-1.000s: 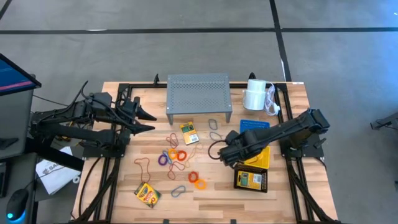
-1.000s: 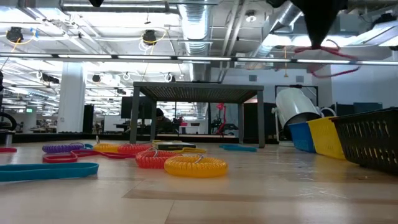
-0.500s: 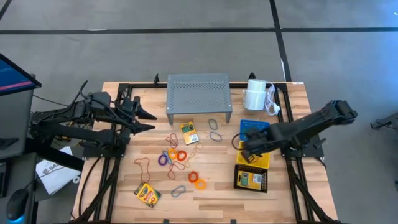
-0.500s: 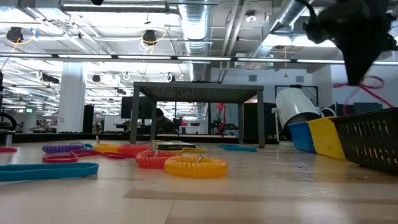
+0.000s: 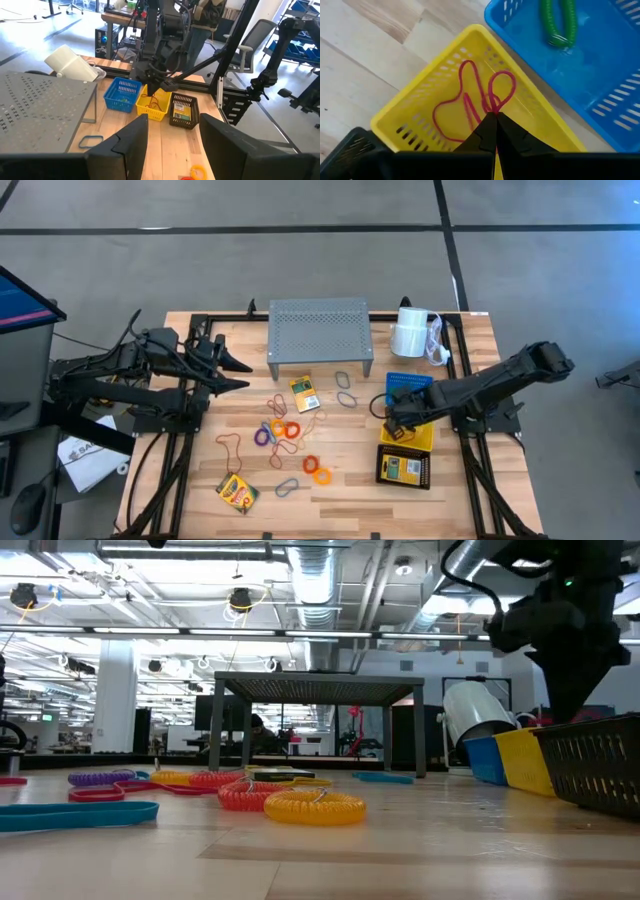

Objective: Pick & Place Office Desk Supplies
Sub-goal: Put the red rubber band into the yellow basket

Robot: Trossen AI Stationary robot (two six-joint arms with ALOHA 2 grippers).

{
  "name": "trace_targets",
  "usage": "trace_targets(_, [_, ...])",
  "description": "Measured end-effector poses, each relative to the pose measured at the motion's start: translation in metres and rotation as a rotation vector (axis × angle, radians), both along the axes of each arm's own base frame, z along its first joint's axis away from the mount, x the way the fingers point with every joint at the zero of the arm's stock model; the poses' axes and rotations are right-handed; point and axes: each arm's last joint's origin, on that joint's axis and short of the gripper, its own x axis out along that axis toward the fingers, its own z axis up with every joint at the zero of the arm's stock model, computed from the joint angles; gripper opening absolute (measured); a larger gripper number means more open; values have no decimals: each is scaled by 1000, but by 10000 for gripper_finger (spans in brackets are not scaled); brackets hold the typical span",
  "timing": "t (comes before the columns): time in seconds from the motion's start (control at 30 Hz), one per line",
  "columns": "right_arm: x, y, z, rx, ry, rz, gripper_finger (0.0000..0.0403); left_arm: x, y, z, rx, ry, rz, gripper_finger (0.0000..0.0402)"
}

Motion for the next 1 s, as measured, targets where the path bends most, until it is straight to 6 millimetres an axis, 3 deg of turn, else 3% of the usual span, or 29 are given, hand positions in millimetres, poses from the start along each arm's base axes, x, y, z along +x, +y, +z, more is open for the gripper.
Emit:
trace_targets(0.4, [2, 7, -2, 33, -15, 45, 11, 0, 0, 0, 1, 0, 4, 173])
trace_targets(0.8, [-3, 19, 0, 75, -27, -10, 162, 0, 0, 0, 4, 1, 3, 173])
trace_targets(1.0, [-11, 20, 13, 92, -88, -7, 187, 0, 0, 0, 4, 1, 2, 173])
